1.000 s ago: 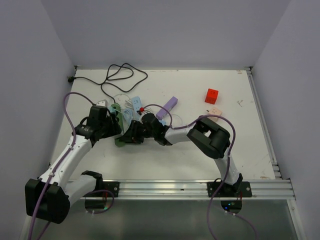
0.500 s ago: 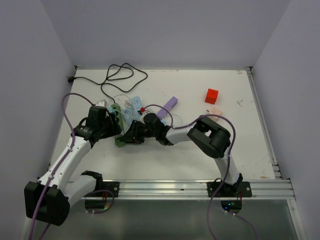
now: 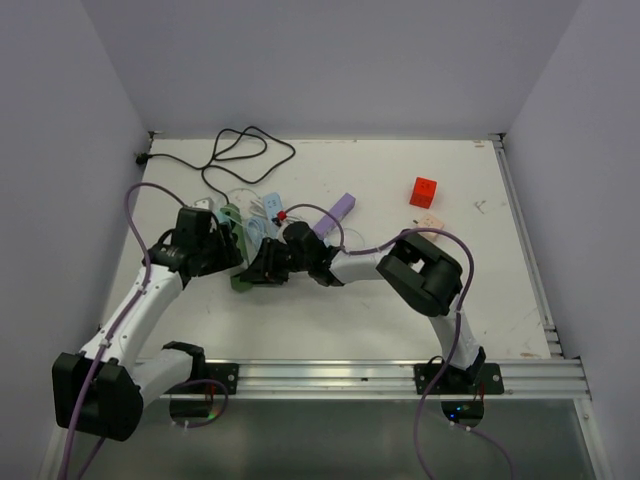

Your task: Pull the plug off the socket

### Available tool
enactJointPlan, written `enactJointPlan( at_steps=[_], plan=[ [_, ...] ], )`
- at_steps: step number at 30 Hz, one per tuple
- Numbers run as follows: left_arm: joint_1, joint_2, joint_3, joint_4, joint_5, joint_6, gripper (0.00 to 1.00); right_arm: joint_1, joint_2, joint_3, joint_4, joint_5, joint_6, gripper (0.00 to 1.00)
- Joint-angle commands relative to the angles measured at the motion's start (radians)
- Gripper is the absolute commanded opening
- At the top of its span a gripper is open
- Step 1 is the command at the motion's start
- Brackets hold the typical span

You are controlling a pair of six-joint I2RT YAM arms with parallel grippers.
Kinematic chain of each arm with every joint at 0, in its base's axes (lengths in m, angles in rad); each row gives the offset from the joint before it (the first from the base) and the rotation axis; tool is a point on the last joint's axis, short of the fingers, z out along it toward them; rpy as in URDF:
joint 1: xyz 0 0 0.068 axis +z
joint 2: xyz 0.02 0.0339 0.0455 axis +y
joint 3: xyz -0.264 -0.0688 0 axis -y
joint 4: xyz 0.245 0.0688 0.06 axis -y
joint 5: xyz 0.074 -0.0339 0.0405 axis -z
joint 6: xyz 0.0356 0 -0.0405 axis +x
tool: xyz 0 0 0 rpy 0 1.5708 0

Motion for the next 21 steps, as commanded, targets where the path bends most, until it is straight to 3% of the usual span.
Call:
enactJointPlan(
  at_steps=[1,6,13,18,21],
  plan=[
    [0.044,-0.002,0.144,0.054,-0.122,0.131,0.0,-0.037,0.007,0.006,-0.359,0.145,-0.151,0.22],
    [0.035,0.064,0.164,0.061,-0.11,0.153,0.0,-0.026,0.027,0.082,-0.441,0.147,-0.173,0.22],
    [-0.107,0.13,0.236,-0.012,-0.338,0.136,0.0,-0.026,0.052,0.106,-0.47,0.092,-0.147,0.23],
    [-0.088,0.062,0.21,0.029,-0.298,0.087,0.0,-0.043,0.062,0.05,-0.328,0.014,-0.08,0.22],
    [0.013,0.011,0.159,0.076,-0.177,0.071,0.0,-0.058,0.069,0.002,-0.233,-0.028,-0.026,0.23]
  ],
)
